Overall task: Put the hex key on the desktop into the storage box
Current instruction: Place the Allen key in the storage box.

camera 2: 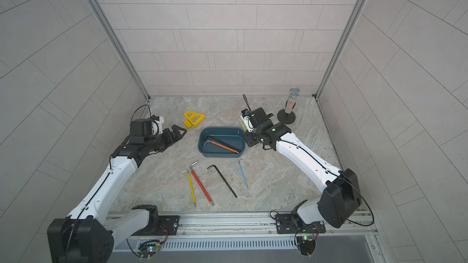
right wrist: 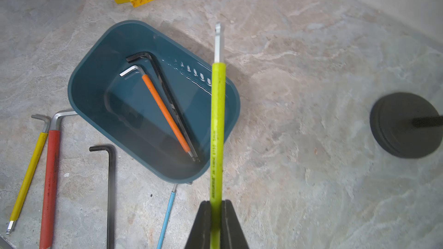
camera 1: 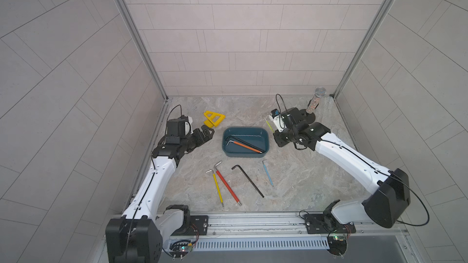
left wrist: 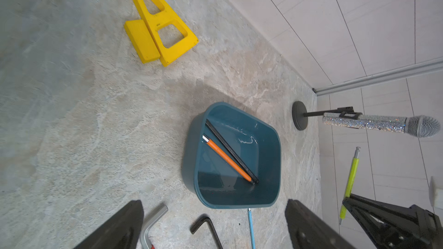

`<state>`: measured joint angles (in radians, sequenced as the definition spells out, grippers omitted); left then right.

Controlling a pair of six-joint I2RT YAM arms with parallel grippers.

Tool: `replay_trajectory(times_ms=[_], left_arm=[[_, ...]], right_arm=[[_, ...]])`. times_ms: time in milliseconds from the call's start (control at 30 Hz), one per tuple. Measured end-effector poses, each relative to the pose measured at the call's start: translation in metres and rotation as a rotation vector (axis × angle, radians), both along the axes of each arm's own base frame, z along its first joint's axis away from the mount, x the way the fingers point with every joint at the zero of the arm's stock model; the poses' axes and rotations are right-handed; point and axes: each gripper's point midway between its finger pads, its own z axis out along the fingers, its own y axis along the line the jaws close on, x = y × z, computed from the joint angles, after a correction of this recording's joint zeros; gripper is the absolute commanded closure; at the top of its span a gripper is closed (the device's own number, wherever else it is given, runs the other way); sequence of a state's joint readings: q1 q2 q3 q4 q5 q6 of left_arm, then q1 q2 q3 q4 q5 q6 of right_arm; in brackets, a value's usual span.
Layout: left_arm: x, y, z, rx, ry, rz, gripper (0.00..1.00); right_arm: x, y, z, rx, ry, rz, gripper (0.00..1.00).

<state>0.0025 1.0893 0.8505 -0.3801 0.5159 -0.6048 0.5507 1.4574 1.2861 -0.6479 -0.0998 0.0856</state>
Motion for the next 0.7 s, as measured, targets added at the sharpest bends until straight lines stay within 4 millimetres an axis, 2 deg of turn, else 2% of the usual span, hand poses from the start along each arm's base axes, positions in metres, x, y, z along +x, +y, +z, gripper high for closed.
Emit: replay_trajectory(times_ms=[67,200,367,467,600,633,700], left_arm=[[0.002,0.008,0.002,-0.008,-0.008,0.027,0.0],[0.0,0.01,0.005,-0.019,-0.019,0.039,0.0],[-0.002,0.009,0.009,-0.027,-0.031,0.039,0.0],[-0.002,0.009,0.009,-0.03,-0.031,0.038,0.0],[0.0,0.009,0.01,-0.038,-0.037,0.037,0.0],[0.0,0.009,0.011,-0.04,-0.039,0.036,0.0],[0.001,0.008,0.011,-0.046,-0.04,0.032,0.0]], right_arm=[[0.009,0.017,-0.005,-0.012,0.013,0.05,1.0],[0.029,0.052,-0.024,-0.031,0.042,0.141,1.0],[0.046,0.089,-0.063,-0.066,0.097,0.235,1.0],[0.045,0.101,-0.089,-0.08,0.138,0.269,1.0],[0.04,0.108,-0.108,-0.093,0.17,0.299,1.0],[0.04,0.109,-0.111,-0.095,0.172,0.303,0.98],[0.04,0.111,-0.113,-0.097,0.171,0.307,0.86]])
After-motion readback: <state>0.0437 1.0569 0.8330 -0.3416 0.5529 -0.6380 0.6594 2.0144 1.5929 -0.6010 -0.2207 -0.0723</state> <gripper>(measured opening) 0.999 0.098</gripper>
